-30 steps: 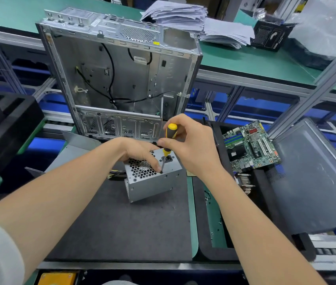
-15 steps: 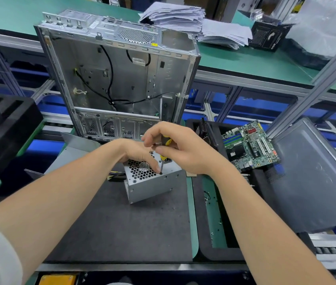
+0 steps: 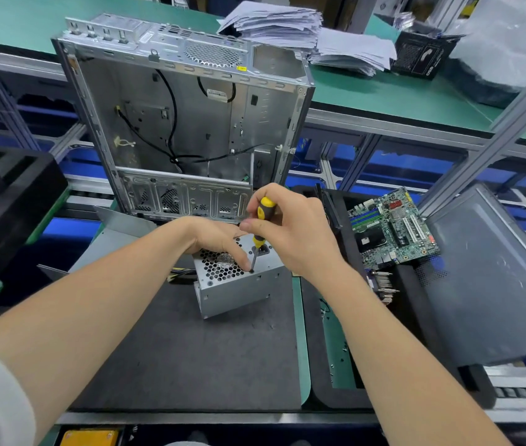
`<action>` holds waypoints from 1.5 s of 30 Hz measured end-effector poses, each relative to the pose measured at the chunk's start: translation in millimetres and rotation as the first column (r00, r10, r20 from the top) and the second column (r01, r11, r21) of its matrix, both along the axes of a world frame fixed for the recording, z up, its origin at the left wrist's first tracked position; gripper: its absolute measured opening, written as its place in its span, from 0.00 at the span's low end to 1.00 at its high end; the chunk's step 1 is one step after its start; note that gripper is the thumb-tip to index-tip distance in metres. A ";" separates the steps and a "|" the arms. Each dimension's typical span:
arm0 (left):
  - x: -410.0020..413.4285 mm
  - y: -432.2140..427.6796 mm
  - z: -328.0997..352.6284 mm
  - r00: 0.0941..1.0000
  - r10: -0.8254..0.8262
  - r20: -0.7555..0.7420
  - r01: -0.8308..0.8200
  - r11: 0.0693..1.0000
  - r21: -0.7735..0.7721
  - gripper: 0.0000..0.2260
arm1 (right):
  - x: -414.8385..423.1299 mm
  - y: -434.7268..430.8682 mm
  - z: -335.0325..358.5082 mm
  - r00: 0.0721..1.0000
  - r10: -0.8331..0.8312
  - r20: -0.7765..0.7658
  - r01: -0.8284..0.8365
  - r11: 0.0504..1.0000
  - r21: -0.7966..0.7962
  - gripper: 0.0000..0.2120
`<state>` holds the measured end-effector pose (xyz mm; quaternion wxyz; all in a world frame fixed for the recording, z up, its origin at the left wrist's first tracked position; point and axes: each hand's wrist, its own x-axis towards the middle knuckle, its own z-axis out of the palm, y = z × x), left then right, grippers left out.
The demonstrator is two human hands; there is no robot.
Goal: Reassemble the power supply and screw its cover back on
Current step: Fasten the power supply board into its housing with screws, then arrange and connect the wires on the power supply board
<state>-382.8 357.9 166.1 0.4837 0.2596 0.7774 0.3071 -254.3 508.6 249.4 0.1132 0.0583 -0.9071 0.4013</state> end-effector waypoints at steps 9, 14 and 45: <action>0.1 0.3 -0.2 1.000 -0.001 -0.001 0.001 1.000 -0.011 0.29 | 7.6 -6.8 -7.6 0.994 -0.032 -0.103 0.036 0.998 0.044 0.12; 0.2 1.9 -1.5 1.000 -0.017 -0.019 0.017 1.000 0.017 0.33 | 3.6 15.0 7.1 0.914 0.396 0.086 -0.398 0.917 0.006 0.21; -2.0 -1.8 -1.3 0.998 -0.017 0.063 0.017 1.000 0.007 0.30 | 1.6 9.1 4.8 0.998 0.049 -0.026 -0.053 0.981 -0.185 0.15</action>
